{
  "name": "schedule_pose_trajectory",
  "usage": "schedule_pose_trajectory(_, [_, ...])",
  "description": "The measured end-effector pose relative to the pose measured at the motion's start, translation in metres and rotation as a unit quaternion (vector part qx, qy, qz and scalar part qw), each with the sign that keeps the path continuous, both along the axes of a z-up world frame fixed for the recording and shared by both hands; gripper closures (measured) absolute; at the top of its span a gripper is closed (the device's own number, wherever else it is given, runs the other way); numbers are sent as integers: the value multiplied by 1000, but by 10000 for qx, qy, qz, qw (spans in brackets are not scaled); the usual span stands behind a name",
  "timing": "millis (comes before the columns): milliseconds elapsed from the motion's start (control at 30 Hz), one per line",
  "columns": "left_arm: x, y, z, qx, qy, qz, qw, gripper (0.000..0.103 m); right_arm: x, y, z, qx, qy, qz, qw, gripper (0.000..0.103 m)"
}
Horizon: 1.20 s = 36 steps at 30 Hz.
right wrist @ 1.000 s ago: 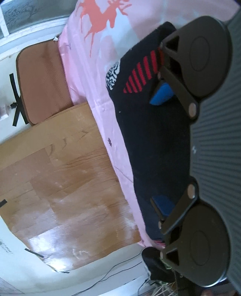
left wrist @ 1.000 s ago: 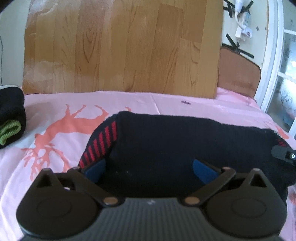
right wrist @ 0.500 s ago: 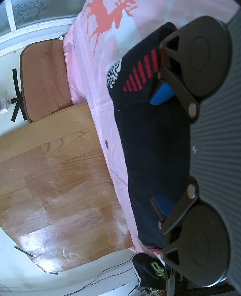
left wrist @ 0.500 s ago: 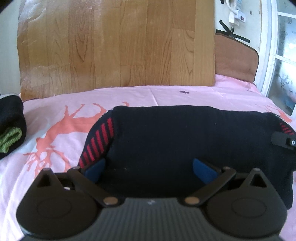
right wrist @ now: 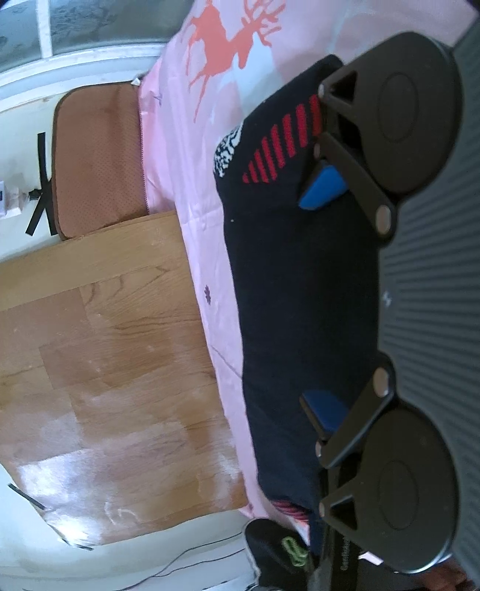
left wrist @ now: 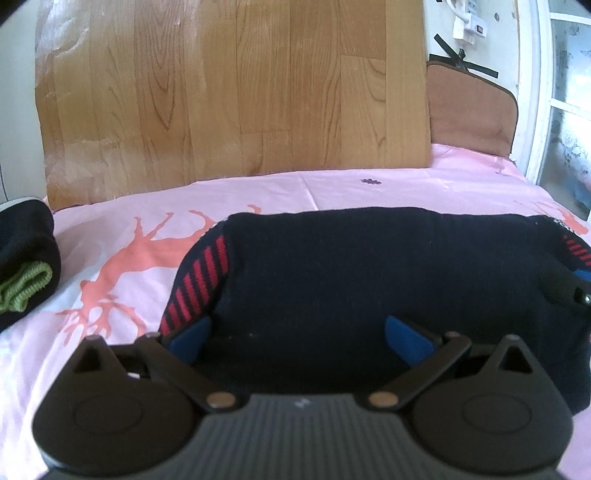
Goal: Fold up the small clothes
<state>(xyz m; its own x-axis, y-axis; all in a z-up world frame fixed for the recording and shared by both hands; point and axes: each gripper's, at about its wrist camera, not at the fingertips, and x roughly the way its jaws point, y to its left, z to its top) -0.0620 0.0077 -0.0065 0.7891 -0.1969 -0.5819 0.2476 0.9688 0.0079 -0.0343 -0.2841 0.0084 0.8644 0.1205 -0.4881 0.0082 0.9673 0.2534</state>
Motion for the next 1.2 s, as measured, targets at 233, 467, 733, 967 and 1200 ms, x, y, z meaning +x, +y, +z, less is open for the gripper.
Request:
schedule_pose_trajectory(233, [-1,-1,1,38,-17,31,10000,0,-6,3,0,-1,5,-35,10000,0])
schedule_pose_trajectory(467, [-1,-1,1,44,-22,29,10000,0,-7,4,-1,87,-16,-36,10000,0])
schedule_pose_trajectory(733, [-1,-1,1,43,-23,30,10000,0,-9,2,-1,169,-44,-42,9998,0])
schedule_pose_trajectory(967, [-1,-1,0,47,-25,31,10000,0,-9,1,-1,202,-53,-39,9998,0])
schedule_pose_trajectory(1200, [-2,0,1,27,-41,30,10000,0,-9,1,-1,212,-56,-40,9998,0])
